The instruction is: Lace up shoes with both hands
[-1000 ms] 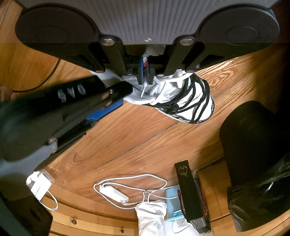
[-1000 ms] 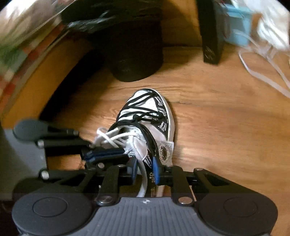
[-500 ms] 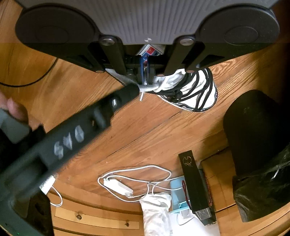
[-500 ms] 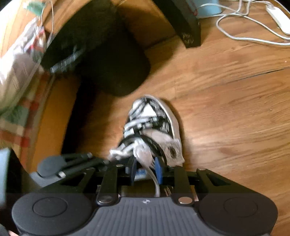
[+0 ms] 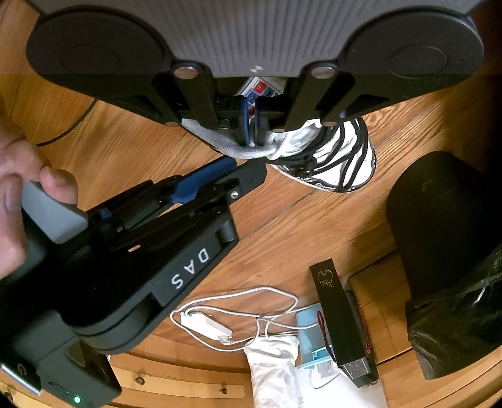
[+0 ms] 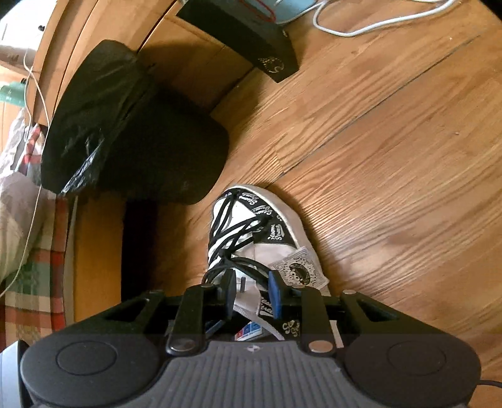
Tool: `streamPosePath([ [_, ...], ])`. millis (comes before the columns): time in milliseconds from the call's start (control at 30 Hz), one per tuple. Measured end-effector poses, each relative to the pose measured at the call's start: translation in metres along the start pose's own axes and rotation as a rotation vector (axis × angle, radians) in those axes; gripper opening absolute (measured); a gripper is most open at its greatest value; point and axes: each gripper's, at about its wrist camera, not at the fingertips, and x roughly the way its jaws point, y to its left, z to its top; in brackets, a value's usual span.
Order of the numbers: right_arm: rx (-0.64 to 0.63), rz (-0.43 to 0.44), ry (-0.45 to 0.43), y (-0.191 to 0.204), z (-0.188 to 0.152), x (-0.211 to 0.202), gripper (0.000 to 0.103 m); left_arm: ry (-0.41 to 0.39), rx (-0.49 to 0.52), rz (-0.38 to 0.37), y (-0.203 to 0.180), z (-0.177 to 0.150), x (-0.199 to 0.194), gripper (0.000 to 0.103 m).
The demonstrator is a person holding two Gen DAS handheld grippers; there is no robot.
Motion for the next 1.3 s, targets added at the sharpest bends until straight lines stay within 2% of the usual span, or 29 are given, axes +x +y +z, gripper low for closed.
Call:
streamPosePath([
  [67, 0.019, 0.004, -0.003, 0.000, 0.000, 0.002, 0.018, 0.003, 0.008, 0.006, -0.001, 0.000, 0.000, 0.008],
  [133, 0.013, -0.014, -0.011, 0.003, -0.001, 0.005, 0.009, 0.005, 0.010, 0.007, -0.001, -0.001, -0.001, 0.010],
  [267, -0.023, -0.038, -0.022, 0.011, -0.002, 0.007, 0.004, 0.017, 0.004, 0.016, -0.001, -0.004, -0.004, 0.017],
  [400, -0.064, -0.058, -0.044, 0.016, -0.001, 0.003, 0.004, 0.022, 0.012, 0.035, -0.004, -0.007, -0.013, 0.024],
  [600, -0.042, -0.052, -0.068, 0.011, 0.002, -0.001, 0.003, 0.047, 0.010, 0.077, -0.008, -0.014, -0.023, 0.025],
  [933, -0.069, -0.099, -0.156, 0.016, 0.013, -0.021, 0.004, 0.084, -0.007, 0.085, -0.013, -0.024, -0.023, 0.026],
  [1033, -0.005, -0.064, -0.211, 0.007, 0.019, -0.035, 0.000, 0.090, -0.016, 0.091, -0.012, -0.023, -0.023, 0.026],
  [1167, 0.057, -0.066, -0.289, -0.009, 0.033, -0.060, 0.001, 0.092, -0.020, 0.096, -0.013, -0.023, -0.022, 0.026],
  [1233, 0.053, -0.044, -0.264, -0.010, 0.035, -0.061, 0.001, 0.090, -0.025, 0.099, -0.014, -0.023, -0.022, 0.026],
  [1300, 0.038, -0.045, -0.218, -0.007, 0.031, -0.055, 0.008, 0.087, -0.042, 0.095, -0.012, -0.023, -0.022, 0.026],
])
